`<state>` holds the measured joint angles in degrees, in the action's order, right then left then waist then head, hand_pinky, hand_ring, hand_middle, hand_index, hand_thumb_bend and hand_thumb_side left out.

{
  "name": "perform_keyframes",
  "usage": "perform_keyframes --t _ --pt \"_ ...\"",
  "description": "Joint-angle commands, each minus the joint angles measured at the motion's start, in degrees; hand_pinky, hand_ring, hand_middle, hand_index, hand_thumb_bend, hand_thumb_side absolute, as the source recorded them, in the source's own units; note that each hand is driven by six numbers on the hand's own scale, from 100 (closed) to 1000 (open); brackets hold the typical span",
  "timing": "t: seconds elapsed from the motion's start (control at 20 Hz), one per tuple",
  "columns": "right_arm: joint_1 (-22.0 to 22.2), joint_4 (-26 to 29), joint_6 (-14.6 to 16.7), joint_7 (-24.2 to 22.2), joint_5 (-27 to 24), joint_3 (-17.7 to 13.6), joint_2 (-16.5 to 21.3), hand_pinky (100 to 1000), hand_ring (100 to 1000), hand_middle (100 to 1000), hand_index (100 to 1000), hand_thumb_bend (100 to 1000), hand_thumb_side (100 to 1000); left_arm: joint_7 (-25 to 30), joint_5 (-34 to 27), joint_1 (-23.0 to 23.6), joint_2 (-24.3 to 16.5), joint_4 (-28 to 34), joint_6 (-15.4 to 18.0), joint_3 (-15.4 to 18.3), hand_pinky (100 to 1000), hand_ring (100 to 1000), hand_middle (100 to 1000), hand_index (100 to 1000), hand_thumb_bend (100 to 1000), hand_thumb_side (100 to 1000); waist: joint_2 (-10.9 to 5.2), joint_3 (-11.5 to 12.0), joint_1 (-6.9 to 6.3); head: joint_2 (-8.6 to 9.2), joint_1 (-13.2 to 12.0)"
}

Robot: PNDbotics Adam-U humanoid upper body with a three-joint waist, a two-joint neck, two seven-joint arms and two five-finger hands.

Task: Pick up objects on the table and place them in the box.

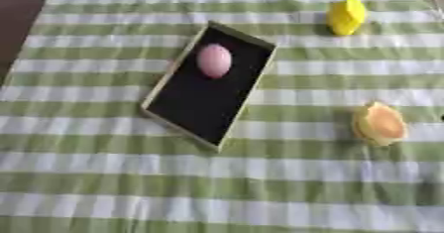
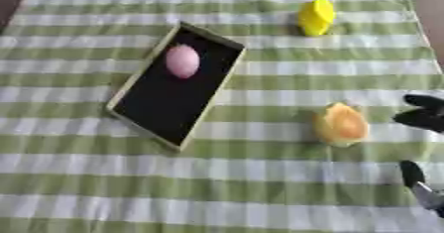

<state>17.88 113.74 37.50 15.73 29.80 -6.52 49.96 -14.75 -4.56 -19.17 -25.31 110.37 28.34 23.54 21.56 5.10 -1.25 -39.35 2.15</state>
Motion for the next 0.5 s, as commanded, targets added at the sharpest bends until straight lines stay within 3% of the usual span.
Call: perform_keyframes --t 0.05,0.3,0.5 --pt "1.3 0.9 -1.8 1.1 6.4 0.6 2.4 933 943 784 898 100 211 0.0 0.0 -0.1 -2.4 0.3 0.5 0.8 729 792 724 855 100 482 -1.05 -0.1 0.17 0.77 0.0" --pt "2.1 0.9 -2.9 2.9 12.6 2.9 3.2 934 947 798 904 100 199 0.2 -0.1 0.1 -2.6 0.1 0.6 0.8 729 791 723 854 100 480 -1.13 -0.2 0.27 0.91 0.1" --pt "1.8 0.9 -4.0 2.6 14.3 5.0 4.7 945 959 801 918 100 198 0.6 -0.3 0.1 -2.6 -0.1 0.7 0.7 728 790 723 854 100 491 -1.14 0.0 0.43 1.01 0.5"
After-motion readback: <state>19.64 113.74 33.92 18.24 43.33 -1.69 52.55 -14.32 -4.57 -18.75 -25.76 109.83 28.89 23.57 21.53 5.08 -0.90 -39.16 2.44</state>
